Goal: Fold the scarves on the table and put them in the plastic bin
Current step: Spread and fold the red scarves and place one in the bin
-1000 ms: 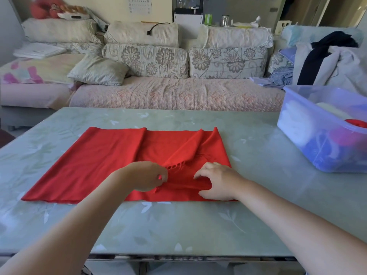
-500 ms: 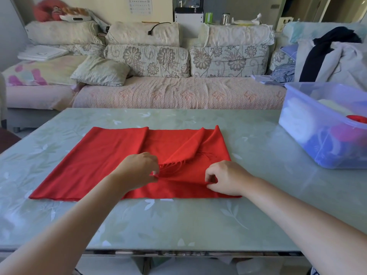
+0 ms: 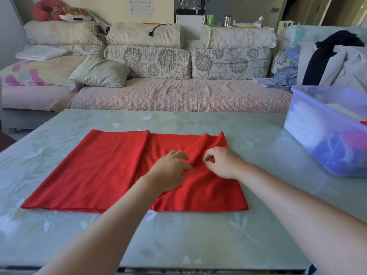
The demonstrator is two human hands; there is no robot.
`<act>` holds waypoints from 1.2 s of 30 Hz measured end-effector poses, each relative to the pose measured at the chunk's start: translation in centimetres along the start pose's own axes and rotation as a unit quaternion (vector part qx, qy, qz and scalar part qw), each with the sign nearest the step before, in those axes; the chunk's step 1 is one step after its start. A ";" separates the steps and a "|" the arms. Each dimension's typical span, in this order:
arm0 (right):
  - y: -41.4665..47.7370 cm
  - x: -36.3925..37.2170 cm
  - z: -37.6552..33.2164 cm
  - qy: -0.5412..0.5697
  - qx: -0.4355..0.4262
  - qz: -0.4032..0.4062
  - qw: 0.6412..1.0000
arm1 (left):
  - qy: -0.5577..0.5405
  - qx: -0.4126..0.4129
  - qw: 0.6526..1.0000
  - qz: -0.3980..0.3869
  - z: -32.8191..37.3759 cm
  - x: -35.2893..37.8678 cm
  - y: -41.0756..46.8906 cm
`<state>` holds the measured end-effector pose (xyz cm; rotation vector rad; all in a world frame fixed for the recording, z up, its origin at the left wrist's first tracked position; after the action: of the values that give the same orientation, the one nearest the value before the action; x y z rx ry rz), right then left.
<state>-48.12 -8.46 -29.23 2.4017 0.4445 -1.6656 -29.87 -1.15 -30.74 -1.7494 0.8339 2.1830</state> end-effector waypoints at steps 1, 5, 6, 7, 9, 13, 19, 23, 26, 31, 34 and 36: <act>0.8 0.4 0.3 -0.004 0.004 0.001 1.000 | 0.030 -0.004 0.999 -0.043 -0.2 1.1 0.6; 3.7 2.2 1.7 -0.071 0.030 -0.015 0.997 | 0.080 -0.006 0.995 -0.065 -2.4 2.8 2.7; 4.4 2.7 2.2 -0.088 0.040 -0.031 0.995 | 0.068 -0.020 0.997 -0.038 -3.4 2.6 3.2; 5.0 3.0 2.8 -0.104 0.051 -0.044 0.992 | 0.050 -0.048 0.998 0.002 -4.4 2.1 3.5; 6.2 3.1 3.5 -0.139 0.062 -0.042 0.987 | 0.016 -0.140 0.986 0.087 -7.0 1.0 3.4; 8.3 2.3 3.0 -0.161 0.063 0.039 0.984 | 0.062 -0.309 0.945 0.094 -12.3 -0.6 1.3; 11.1 2.6 1.2 -0.116 0.000 0.073 0.991 | -0.075 -0.149 0.968 0.185 -11.1 -0.7 3.8; 12.3 3.8 1.0 -0.072 -0.025 0.046 0.996 | -0.039 -0.082 0.995 -0.053 -10.3 2.0 5.2; 12.9 4.2 1.8 -0.051 -0.025 0.052 0.997 | -0.026 -0.106 0.993 -0.038 -12.5 3.1 4.9; 13.6 4.0 3.0 -0.014 -0.019 0.077 0.997 | -0.029 -0.170 0.982 0.078 -14.7 2.1 5.6; 13.9 4.5 3.9 -0.033 -0.005 0.062 0.998 | 0.002 -0.291 0.949 0.126 -16.3 1.3 6.1; 14.1 4.9 4.3 -0.038 0.004 0.054 0.998 | 0.044 -0.324 0.939 0.111 -17.4 1.4 6.4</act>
<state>-45.45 -22.37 -35.59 2.3149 0.2920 -1.7081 -19.18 -16.24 -32.44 -2.1295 0.3459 2.7703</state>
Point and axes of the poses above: each hand's wrist, its own y-axis towards the middle knuckle, its own x-axis out of the palm, z = x × y, the point moved 3 cm from there along y, towards the middle knuckle, and after that the axes turned 13 degrees about x, right-handed, at the moved point
